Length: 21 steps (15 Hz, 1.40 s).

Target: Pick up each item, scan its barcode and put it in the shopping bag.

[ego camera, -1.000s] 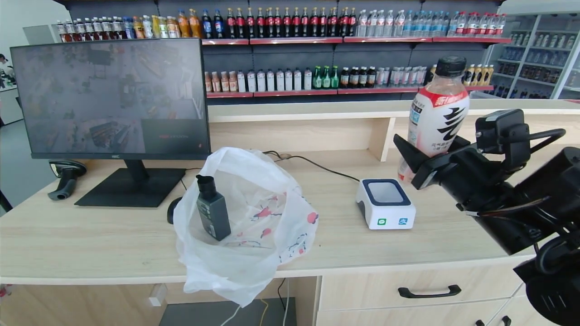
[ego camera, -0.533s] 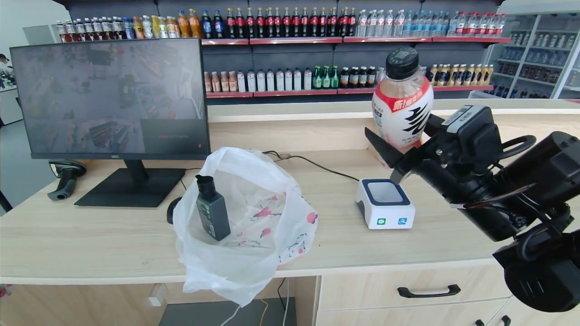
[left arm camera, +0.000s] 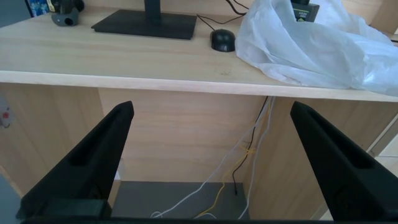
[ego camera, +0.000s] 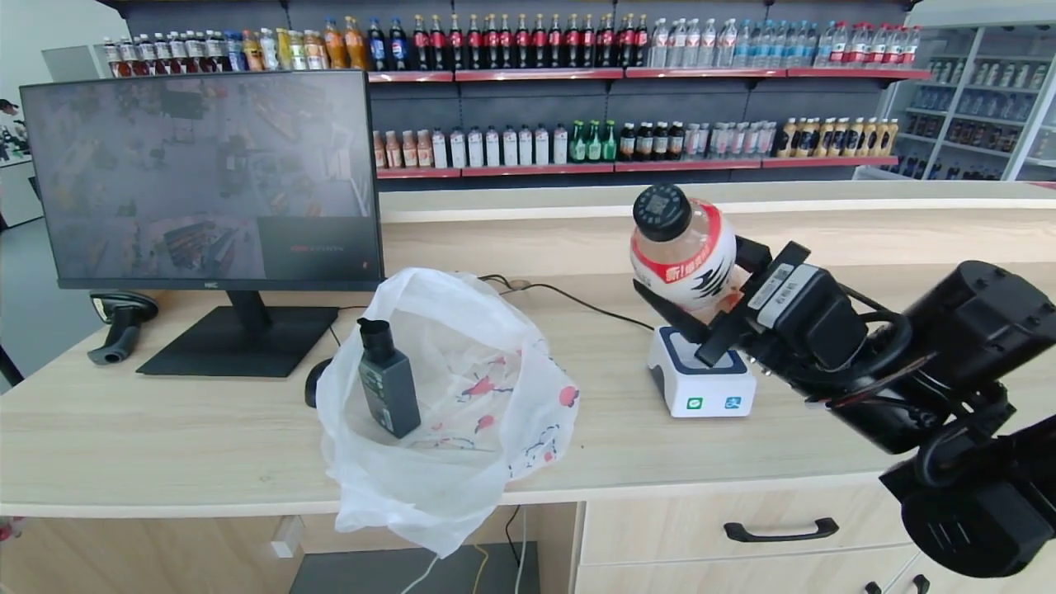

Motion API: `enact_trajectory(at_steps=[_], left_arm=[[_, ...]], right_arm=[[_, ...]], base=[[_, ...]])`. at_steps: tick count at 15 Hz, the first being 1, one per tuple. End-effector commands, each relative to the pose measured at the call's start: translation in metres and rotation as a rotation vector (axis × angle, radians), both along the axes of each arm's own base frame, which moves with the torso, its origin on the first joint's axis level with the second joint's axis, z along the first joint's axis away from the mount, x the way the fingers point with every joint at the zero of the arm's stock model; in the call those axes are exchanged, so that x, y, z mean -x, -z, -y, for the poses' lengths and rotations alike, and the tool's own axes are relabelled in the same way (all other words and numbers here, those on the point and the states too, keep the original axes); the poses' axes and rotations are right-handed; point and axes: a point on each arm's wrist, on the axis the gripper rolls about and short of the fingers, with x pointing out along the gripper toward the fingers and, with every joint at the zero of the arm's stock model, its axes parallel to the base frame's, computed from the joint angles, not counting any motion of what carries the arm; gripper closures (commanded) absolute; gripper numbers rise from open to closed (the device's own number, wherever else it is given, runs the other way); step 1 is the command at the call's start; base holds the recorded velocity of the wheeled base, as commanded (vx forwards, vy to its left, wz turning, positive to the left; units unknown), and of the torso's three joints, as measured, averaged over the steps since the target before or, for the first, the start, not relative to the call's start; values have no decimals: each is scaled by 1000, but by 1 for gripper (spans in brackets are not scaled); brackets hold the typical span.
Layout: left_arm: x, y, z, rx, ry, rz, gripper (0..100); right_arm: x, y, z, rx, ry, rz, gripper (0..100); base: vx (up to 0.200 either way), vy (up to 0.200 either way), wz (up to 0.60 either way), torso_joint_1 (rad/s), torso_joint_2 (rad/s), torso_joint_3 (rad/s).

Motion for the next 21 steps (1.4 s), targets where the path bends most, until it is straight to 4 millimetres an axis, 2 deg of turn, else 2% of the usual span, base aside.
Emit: enact_trajectory(at_steps=[1,3,5,8,9,11,14,15,17,21], left_arm=[[0,0,0,-1,0,1,0],[0,0,0,-1,0,1,0],[0,0,0,-1,0,1,0],[0,0,0,-1,0,1,0],[0,0,0,-1,0,1,0],[0,0,0,1,0,1,0],[0,0,0,1,0,1,0],[0,0,0,1,0,1,0],[0,0,0,1,0,1,0],[0,0,0,1,0,1,0]], right_arm=[[-24,0,-1,-12,37,25,100],[-33,-16,9,-3,71,114,100],[-32,-16,10,12,62,114,100],[-33,-19,24,33,160,157,100],[-34,-16,32,60,160,160,100],[-32,-18,34,82,98,178,100],[-30,-10,32,99,87,150,100],[-35,-2,36,122,82,139,100],[-37,17,35,223,53,150,100],[-39,34,37,340,22,201,100]], base=[[0,0,0,0,0,0],[0,0,0,0,0,0],[0,0,0,0,0,0],[0,0,0,0,0,0],[0,0,0,0,0,0],[0,0,0,0,0,0],[0,0,0,0,0,0],[0,0,0,0,0,0],[0,0,0,0,0,0],[0,0,0,0,0,0]])
